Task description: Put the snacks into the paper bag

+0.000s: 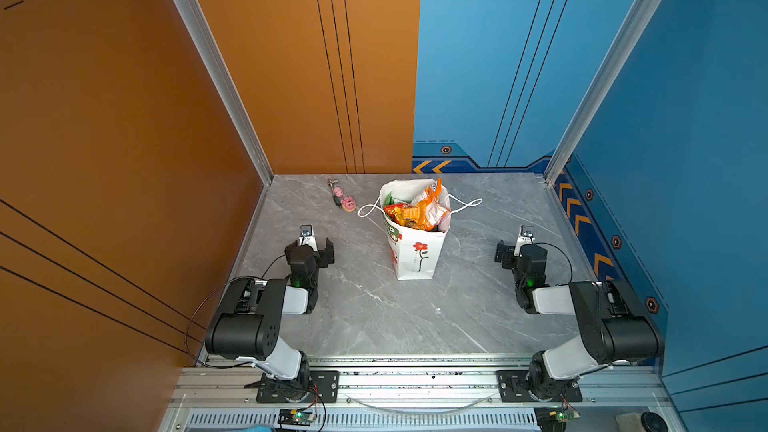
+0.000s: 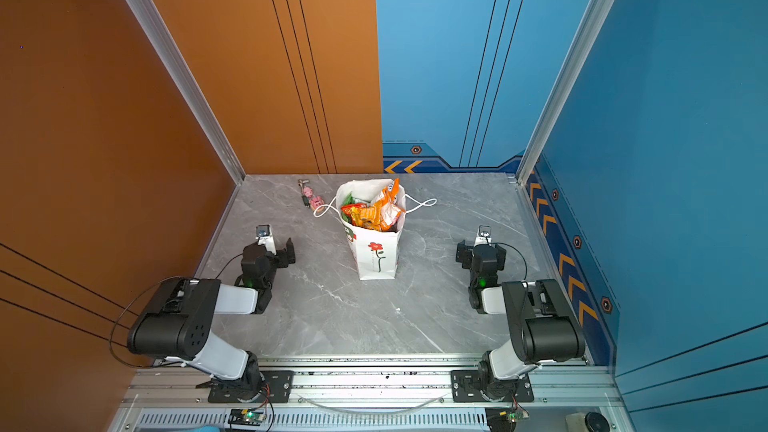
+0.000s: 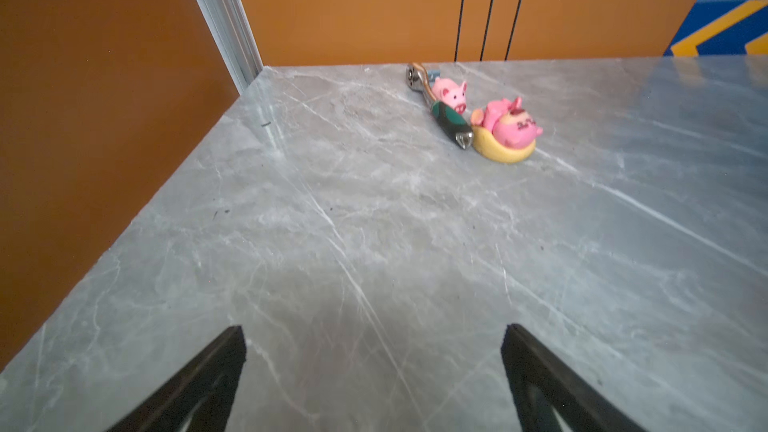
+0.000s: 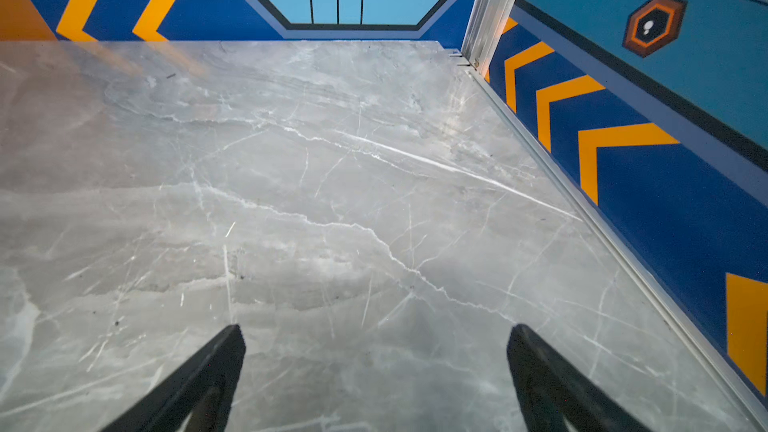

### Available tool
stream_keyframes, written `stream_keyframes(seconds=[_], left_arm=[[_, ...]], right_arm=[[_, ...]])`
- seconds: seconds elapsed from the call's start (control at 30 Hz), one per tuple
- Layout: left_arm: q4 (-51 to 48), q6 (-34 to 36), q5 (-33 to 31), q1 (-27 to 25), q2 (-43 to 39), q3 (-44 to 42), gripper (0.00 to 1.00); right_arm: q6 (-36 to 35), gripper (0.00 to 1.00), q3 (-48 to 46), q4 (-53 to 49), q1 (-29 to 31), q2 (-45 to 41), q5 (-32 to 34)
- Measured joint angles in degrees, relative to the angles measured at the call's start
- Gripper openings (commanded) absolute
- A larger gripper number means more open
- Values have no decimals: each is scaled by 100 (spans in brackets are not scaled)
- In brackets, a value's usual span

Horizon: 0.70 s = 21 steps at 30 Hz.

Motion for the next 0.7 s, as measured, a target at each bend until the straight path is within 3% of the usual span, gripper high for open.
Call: stream_keyframes(seconds=[0.7], left_arm=[[-79, -20, -138, -28, 0, 2, 98]], right_arm=[[129, 100, 26, 11, -59, 0, -140]])
